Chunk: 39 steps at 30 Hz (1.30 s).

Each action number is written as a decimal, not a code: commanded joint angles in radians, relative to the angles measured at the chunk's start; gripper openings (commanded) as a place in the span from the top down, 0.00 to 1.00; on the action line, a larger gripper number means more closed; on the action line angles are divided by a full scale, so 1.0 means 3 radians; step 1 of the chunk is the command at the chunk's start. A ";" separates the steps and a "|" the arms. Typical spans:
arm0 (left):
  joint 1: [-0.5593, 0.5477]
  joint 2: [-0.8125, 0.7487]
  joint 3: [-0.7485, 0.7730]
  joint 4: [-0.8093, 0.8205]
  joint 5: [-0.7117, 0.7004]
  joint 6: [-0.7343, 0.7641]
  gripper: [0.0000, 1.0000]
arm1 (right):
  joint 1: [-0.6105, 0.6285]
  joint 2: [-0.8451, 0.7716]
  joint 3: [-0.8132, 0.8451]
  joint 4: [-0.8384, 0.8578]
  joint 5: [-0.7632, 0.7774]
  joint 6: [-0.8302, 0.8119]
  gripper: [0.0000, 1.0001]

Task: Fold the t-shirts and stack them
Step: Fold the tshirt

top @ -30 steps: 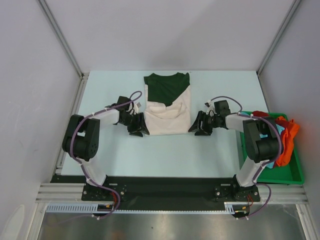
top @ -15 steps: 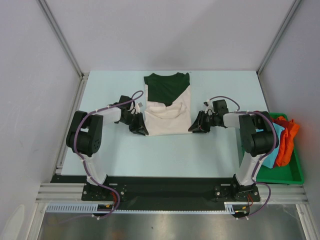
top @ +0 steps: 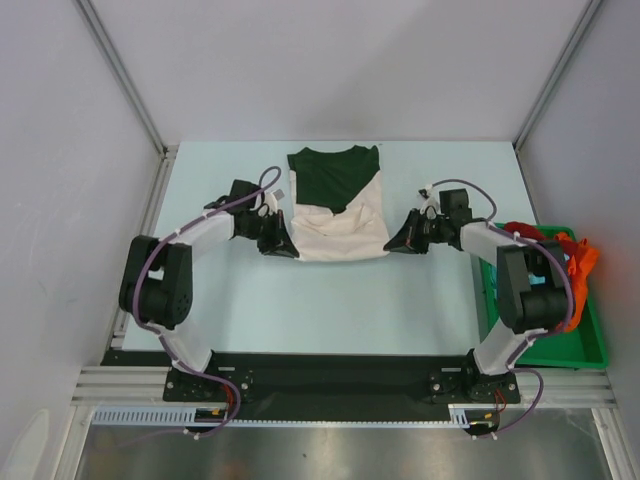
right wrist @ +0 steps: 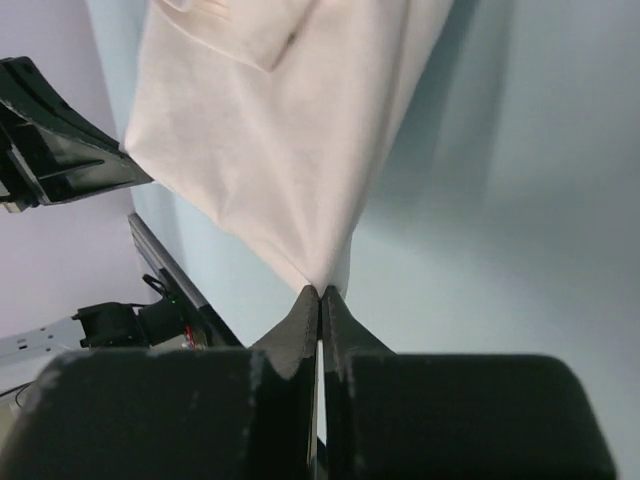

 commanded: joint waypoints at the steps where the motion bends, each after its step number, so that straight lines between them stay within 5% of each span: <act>1: 0.0028 -0.0361 0.0121 -0.0084 0.0265 0.0023 1.00 | -0.0056 -0.0439 -0.0054 -0.0208 -0.0201 0.0006 1.00; 22: -0.0069 -0.1579 -0.0216 -0.0458 -0.0006 0.0402 1.00 | -0.0035 -0.1584 -0.0228 -0.0771 -0.0308 -0.0214 1.00; 32: -0.0043 -0.1549 -0.0682 -0.0202 -0.0026 0.0356 1.00 | -0.0030 -0.1595 -0.0622 -0.0633 -0.0181 -0.0275 1.00; 39: -0.0023 -0.1090 -0.0243 -0.0110 -0.0118 0.0494 1.00 | -0.0035 -0.1284 -0.0377 -0.0394 -0.0150 -0.0260 1.00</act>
